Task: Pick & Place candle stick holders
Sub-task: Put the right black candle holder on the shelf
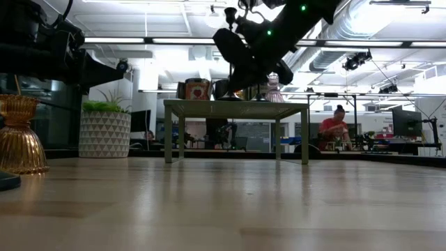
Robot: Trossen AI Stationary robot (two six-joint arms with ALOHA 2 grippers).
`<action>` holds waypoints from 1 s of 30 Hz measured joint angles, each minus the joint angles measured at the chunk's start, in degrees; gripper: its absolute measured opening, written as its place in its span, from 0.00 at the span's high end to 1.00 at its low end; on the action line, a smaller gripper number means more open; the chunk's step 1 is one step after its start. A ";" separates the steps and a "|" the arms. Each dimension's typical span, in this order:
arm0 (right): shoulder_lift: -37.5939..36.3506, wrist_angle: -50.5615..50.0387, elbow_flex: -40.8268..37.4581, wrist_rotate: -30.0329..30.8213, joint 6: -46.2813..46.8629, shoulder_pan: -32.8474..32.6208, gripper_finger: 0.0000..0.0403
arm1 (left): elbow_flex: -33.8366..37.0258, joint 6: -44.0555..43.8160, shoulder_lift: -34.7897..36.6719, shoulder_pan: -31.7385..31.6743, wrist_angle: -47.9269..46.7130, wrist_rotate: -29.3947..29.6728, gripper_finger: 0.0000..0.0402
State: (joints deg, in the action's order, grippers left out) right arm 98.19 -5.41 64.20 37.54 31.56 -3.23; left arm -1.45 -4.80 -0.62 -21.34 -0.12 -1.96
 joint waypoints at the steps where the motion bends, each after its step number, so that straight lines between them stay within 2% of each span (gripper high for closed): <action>1: 0.00 0.07 -0.03 0.01 0.01 0.34 0.99 | 0.02 0.00 0.00 0.00 -0.02 0.00 1.00; 30: 0.04 0.03 -0.10 -0.50 -0.36 5.53 0.99 | 0.00 0.01 0.00 -0.01 -0.01 0.00 1.00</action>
State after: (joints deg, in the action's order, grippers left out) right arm 98.24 -5.39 64.10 37.04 31.20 2.30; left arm -1.45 -4.78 -0.62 -21.36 -0.13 -1.96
